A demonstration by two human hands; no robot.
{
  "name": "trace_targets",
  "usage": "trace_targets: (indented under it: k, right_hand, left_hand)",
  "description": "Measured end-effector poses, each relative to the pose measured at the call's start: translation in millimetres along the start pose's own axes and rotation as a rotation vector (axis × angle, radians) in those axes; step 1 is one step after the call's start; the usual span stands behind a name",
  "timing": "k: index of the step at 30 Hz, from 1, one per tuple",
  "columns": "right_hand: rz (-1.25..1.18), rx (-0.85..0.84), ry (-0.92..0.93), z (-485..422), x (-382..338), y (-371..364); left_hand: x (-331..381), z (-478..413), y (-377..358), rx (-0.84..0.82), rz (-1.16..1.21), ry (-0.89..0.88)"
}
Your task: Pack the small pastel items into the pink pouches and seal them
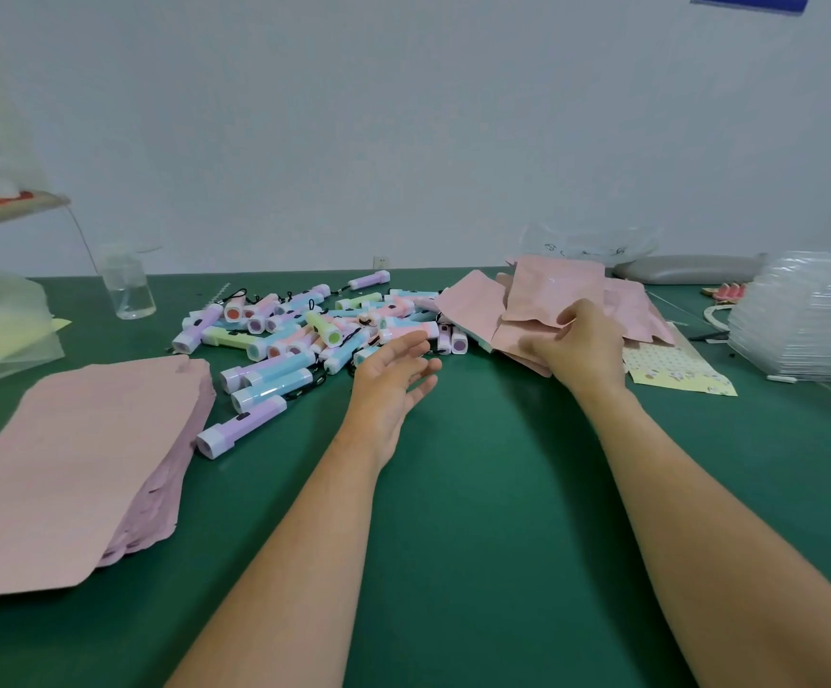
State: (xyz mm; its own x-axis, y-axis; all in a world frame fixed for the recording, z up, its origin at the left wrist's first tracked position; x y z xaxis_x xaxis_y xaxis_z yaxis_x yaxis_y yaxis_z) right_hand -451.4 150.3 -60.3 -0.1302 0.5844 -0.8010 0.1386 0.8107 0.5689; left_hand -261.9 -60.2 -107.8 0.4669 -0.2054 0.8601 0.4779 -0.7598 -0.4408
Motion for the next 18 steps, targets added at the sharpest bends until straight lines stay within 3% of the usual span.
trace_targets:
  k: [4, 9, 18]
  right_hand:
    - [0.243, -0.027, 0.195, 7, -13, -11]
    - [0.568, 0.146, 0.427, 19, -36, -12]
    - [0.644, 0.195, 0.422, 19, -32, -18]
  left_hand:
    - [-1, -1, 0, -0.001, 0.002, 0.003]
    - [-3, -3, 0, 0.002, 0.001, 0.005]
    - [-2, -3, 0, -0.001, 0.019, 0.003]
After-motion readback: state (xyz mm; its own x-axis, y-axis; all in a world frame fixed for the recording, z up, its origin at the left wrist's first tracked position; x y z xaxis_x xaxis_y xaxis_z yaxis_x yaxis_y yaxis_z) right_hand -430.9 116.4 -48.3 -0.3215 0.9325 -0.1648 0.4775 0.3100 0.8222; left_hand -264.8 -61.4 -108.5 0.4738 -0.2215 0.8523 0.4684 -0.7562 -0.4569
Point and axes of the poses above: each hand's wrist, its own z-axis away from the middle knuckle, its own y-axis out of the back of the hand, x = y × z, the point moved 9 cm from there along -z, towards the middle knuckle, and after that the axes turned 14 degrees about -y, right-handed, at the moved point
